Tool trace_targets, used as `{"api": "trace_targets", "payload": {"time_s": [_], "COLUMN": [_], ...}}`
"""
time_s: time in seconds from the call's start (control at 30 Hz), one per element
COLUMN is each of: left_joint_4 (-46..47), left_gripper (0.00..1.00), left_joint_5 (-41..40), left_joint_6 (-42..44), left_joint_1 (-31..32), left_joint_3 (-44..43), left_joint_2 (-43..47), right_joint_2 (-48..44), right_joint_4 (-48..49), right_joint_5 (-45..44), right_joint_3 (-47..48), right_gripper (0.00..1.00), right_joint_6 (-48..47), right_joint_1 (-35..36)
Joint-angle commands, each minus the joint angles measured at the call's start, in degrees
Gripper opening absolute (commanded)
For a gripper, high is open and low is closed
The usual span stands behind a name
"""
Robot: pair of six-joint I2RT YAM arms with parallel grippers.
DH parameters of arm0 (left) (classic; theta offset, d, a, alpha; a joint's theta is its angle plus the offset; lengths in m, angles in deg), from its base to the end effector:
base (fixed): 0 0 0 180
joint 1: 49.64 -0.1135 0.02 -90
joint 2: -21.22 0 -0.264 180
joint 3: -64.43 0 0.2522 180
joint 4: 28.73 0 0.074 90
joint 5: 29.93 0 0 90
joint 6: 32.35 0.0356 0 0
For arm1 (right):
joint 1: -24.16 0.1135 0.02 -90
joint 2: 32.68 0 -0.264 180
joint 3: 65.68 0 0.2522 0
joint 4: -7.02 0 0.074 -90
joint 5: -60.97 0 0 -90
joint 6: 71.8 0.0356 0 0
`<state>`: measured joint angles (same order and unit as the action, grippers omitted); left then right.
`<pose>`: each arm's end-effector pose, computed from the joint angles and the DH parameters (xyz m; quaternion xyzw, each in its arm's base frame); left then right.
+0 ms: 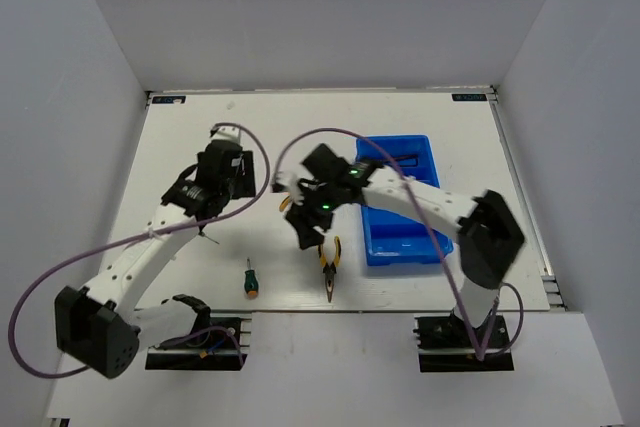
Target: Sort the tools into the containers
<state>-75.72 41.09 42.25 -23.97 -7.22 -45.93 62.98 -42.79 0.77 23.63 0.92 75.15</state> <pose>0.2288 -0.0971 0.3038 0.0146 0.9051 0.0019 0.4250 0.2098 0.2871 0.2612 -0.5807 0.7233 0.3170 0.1978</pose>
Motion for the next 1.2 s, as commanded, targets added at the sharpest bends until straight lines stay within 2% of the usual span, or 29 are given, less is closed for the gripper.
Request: {"api": "trace_targets", "payload": {"time_s": [0.0, 0.03, 0.07, 0.17, 0.27, 0.3, 0.43, 0.53, 0.63, 0.77, 1.03, 1.17], "left_joint_4": [-5.5, -7.6, -12.5, -18.5, -27.3, -28.0, -27.5, -26.4, -26.4, -26.4, -24.6, -24.6], "left_gripper": [0.77, 0.77, 0.77, 0.76, 0.76, 0.76, 0.76, 0.76, 0.76, 0.76, 0.77, 0.77], "left_joint_5": [-17.5, -20.5, -27.4, -34.3, -39.6, -40.2, -41.7, -41.1, -41.1, -41.1, -39.5, -39.5], "left_joint_6": [-5.3, -10.1, -14.0, -24.5, -33.1, -33.6, -35.1, -34.2, -34.2, -34.2, -31.8, -31.8], "left_joint_1": [-0.6, -1.1, -1.1, -1.1, -1.1, -1.1, -1.1, -1.1, -1.1, -1.1, -1.1, -1.1], "left_joint_3": [3.8, 4.4, 5.1, 5.9, 5.2, 5.2, 5.8, 6.9, 6.9, 6.9, 6.9, 7.4], "left_joint_2": [11.6, 13.7, 15.7, 21.7, 23.8, 24.5, 28.8, 30.8, 30.8, 30.8, 31.3, 31.3], "right_joint_2": [11.0, 14.7, 16.4, 22.1, 24.2, 24.7, 28.3, 31.2, 33.3, 36.1, 35.9, 36.7], "right_joint_4": [-2.7, -3.3, -3.6, -4.8, -3.2, -2.7, -2.2, -4.5, -5.0, -6.9, -8.0, -8.1], "right_joint_5": [-11.1, -11.8, -14.3, -18.5, -23.4, -24.3, -31.1, -30.4, -30.9, -37.7, -43.2, -43.1], "right_joint_3": [15.5, 17.5, 20.9, 26.2, 26.7, 26.9, 30.1, 34.4, 37.1, 39.8, 34.8, 34.3], "right_gripper": [0.66, 0.67, 0.67, 0.67, 0.67, 0.70, 0.70, 0.70, 0.69, 0.69, 0.66, 0.65], "right_joint_6": [14.4, 19.9, 23.0, 32.1, 38.5, 39.8, 42.0, 43.9, 45.3, 46.5, 47.9, 49.3], "right_joint_1": [7.7, 9.4, 11.0, 14.6, 18.1, 19.1, 21.4, 22.7, 23.9, 25.6, 27.0, 27.2]}}
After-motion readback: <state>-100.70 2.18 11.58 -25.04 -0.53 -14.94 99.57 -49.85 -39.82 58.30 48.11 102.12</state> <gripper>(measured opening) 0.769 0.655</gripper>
